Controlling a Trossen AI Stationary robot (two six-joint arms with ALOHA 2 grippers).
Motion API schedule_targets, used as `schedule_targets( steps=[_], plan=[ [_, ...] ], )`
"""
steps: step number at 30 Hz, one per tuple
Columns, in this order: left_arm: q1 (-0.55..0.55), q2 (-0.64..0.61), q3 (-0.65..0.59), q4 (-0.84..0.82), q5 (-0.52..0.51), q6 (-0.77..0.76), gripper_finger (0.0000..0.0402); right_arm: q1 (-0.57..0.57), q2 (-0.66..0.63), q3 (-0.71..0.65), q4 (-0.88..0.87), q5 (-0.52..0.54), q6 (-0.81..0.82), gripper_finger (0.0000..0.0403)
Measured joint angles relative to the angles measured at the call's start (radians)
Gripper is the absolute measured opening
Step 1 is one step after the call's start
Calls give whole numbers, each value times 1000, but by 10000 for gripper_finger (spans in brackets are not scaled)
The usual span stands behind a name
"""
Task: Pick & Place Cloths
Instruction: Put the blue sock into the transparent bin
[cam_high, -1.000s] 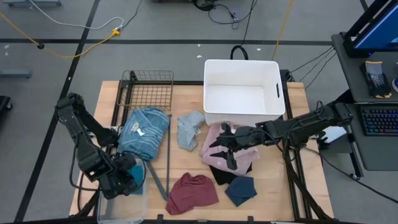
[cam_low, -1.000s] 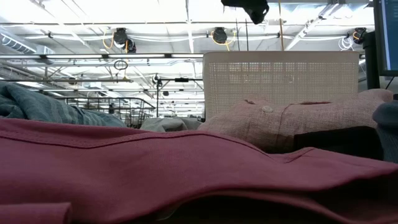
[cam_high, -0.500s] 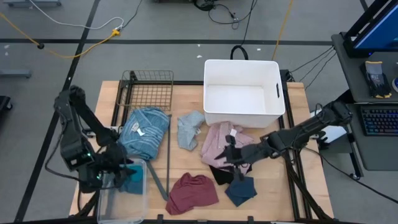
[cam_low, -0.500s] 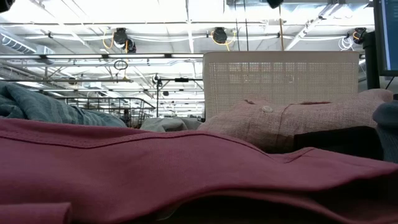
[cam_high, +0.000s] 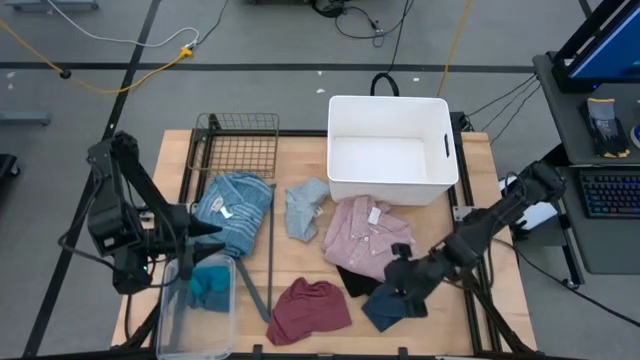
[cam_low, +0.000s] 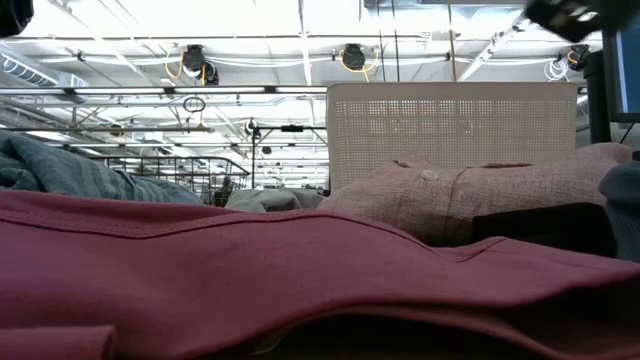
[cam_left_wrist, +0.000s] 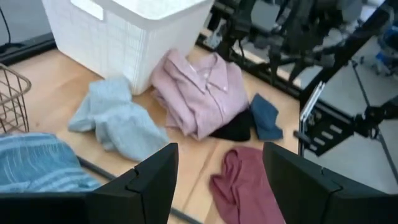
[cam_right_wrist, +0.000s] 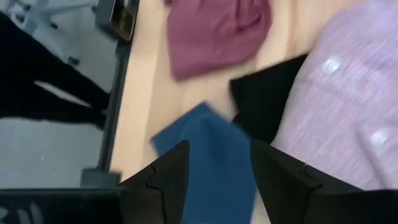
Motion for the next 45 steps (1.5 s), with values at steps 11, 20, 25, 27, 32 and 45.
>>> schedule_targets(
  steps=[11, 20, 25, 27, 32, 45],
  plan=[
    [1, -5, 0, 9, -34, 0, 239, 158, 0, 0, -106, -67, 251, 162],
    [1, -3, 0, 54, -34, 0, 239, 248, 3, -79, -28, -69, 603, 162],
    [1, -4, 0, 61, -34, 0, 239, 256, 3, -157, 10, -69, 715, 162],
    [1, -4, 0, 61, -34, 0, 239, 255, 4, -187, 34, -69, 726, 162],
    [1, -4, 0, 71, -34, -7, 239, 246, 4, -232, 80, -70, 727, 162],
    [4, -4, 0, 116, -40, 26, 239, 194, 13, -323, 235, -70, 701, 162]
  ],
)
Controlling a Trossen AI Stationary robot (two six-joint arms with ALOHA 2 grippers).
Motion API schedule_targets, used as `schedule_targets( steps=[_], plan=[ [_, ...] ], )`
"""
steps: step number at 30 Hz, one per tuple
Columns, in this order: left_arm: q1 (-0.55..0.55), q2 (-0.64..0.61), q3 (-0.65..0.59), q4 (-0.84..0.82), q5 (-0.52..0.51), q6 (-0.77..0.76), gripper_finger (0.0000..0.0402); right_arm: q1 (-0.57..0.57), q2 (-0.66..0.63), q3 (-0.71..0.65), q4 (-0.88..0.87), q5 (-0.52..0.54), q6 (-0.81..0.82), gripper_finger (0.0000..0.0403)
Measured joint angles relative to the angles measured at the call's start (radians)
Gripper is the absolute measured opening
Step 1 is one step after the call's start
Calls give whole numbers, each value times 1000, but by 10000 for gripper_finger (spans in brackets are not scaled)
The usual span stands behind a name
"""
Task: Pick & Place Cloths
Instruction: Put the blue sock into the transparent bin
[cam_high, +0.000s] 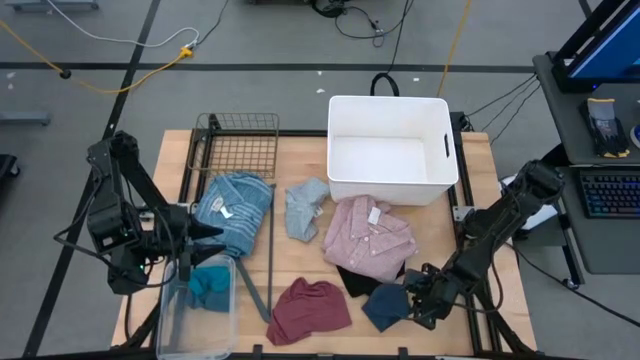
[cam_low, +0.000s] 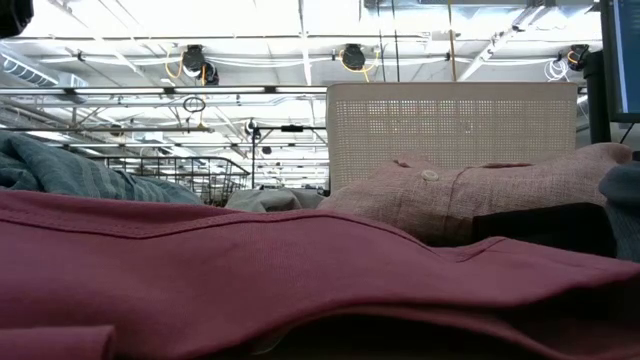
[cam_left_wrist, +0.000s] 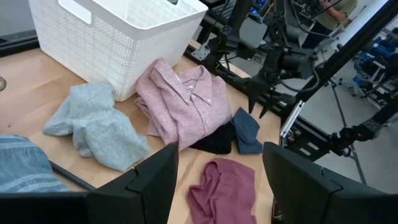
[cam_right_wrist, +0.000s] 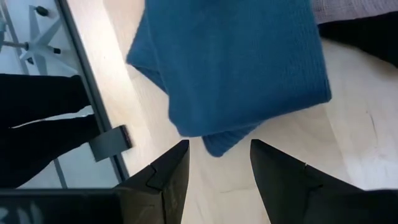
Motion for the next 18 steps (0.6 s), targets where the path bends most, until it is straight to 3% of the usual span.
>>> schedule_targets(
  steps=[9, 18],
  plan=[
    [27, 0, 0, 0, -1, 18, 239, -20, 86, 0, 48, -55, -11, 162],
    [34, 0, 0, 0, 17, 26, 239, -31, 178, 0, 87, -46, -3, 161]
  ],
)
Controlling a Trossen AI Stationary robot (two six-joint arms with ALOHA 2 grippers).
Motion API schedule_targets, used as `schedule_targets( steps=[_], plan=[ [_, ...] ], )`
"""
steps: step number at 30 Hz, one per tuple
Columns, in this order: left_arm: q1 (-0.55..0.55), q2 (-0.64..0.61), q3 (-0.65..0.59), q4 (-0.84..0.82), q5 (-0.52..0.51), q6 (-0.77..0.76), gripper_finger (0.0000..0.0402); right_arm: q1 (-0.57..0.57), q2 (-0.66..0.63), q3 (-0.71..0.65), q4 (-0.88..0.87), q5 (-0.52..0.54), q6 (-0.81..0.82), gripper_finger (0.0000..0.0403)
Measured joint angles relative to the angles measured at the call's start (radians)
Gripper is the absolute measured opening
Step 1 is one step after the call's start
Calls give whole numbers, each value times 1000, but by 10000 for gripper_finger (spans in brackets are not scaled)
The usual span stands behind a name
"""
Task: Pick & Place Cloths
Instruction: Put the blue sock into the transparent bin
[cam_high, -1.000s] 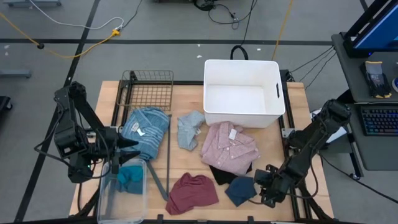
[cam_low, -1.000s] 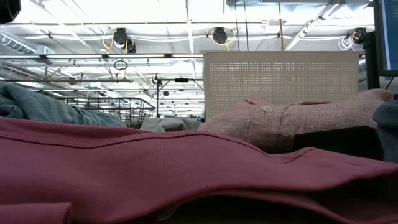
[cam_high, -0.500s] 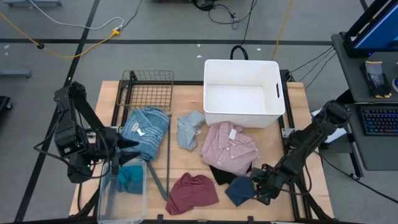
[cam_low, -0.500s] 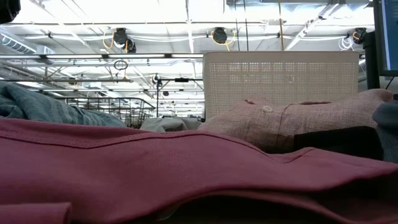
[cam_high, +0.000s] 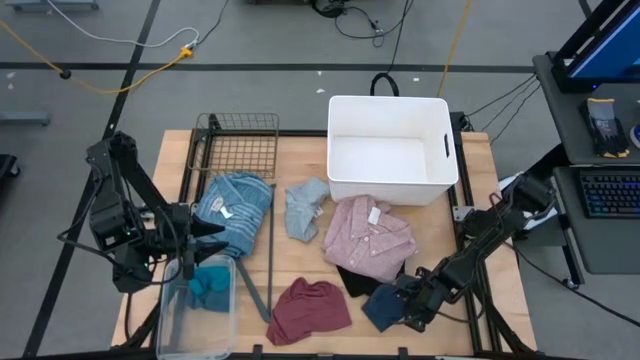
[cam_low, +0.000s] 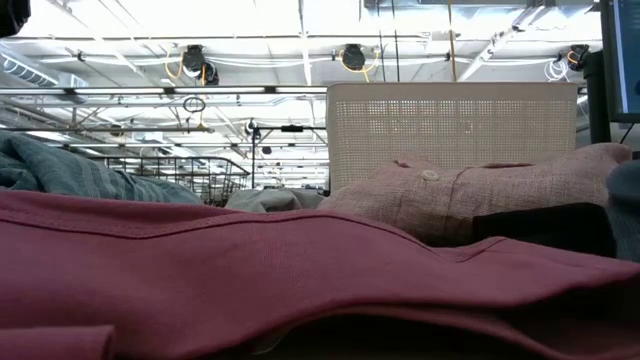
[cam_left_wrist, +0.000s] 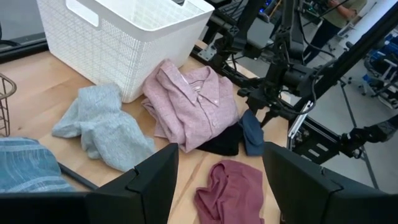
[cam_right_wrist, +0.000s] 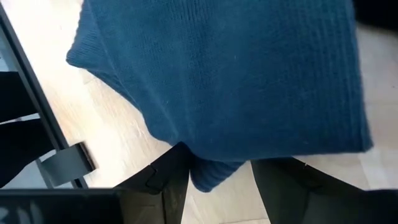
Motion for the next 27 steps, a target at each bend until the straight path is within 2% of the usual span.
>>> schedule_targets(
  steps=[7, 17, 27],
  plan=[
    [0, 0, 0, 0, 26, 0, 239, -3, 41, 4, -14, -2, -5, 129],
    [0, 0, 0, -1, 35, 0, 239, -2, -2, -1, -8, -38, -51, 17],
    [0, 0, 0, 0, 34, 10, 239, -1, -15, -1, -10, -163, -50, 14]
  ],
)
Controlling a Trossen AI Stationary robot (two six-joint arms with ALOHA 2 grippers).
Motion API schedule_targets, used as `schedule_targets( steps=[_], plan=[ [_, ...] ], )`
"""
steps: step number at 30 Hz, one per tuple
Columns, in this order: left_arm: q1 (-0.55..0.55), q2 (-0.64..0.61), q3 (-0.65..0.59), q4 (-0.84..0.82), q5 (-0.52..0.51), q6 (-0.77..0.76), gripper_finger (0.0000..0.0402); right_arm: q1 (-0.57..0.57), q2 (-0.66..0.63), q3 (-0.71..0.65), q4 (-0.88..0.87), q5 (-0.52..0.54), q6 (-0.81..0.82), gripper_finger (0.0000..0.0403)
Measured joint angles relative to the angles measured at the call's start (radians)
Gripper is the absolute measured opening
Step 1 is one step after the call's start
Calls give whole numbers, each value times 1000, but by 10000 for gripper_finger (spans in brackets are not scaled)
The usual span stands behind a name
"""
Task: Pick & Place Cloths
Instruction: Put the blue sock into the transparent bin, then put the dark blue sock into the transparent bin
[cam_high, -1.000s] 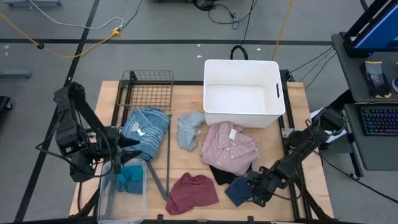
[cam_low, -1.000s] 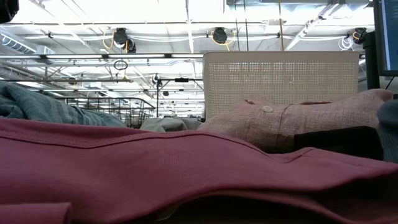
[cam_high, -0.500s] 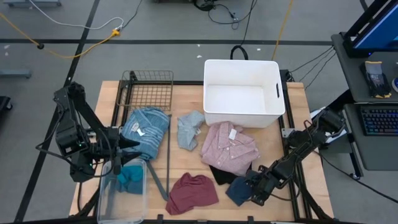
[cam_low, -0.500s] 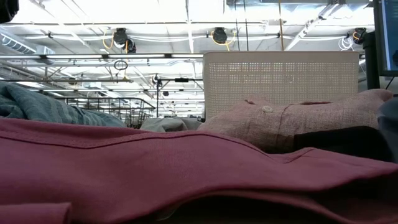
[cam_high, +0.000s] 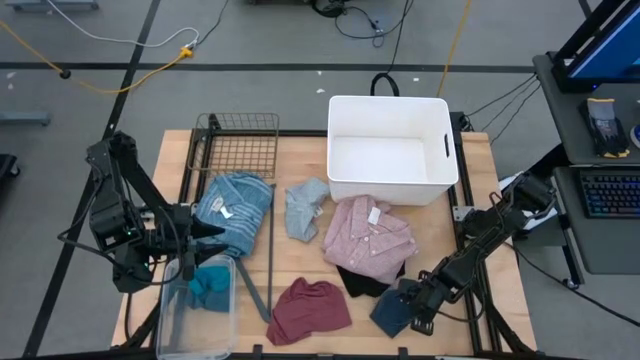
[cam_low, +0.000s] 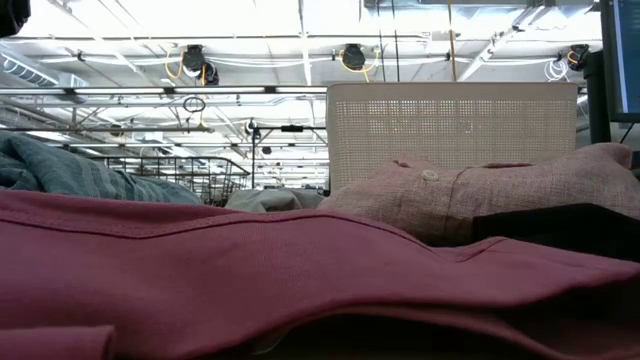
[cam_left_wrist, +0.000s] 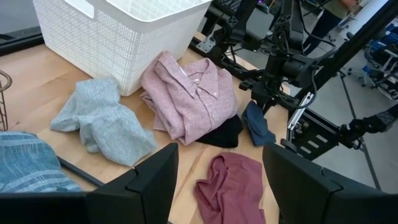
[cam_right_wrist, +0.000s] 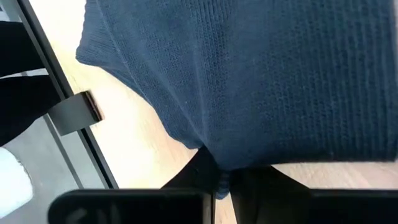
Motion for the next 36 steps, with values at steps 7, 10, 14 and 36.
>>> schedule_targets(
  steps=[7, 10, 14, 36],
  plan=[
    [0, 0, 0, 0, 0, 8, 239, 0, -1, 0, 3, 0, 1, 31],
    [0, 0, 0, 0, 0, 8, 239, 0, -1, 0, 3, 1, 11, 50],
    [0, 0, 0, 0, 0, 8, 239, 0, -2, 1, 2, 0, 19, 79],
    [0, 0, 0, 0, 1, 16, 239, 3, -2, 2, -16, -47, -41, 92]
  ],
)
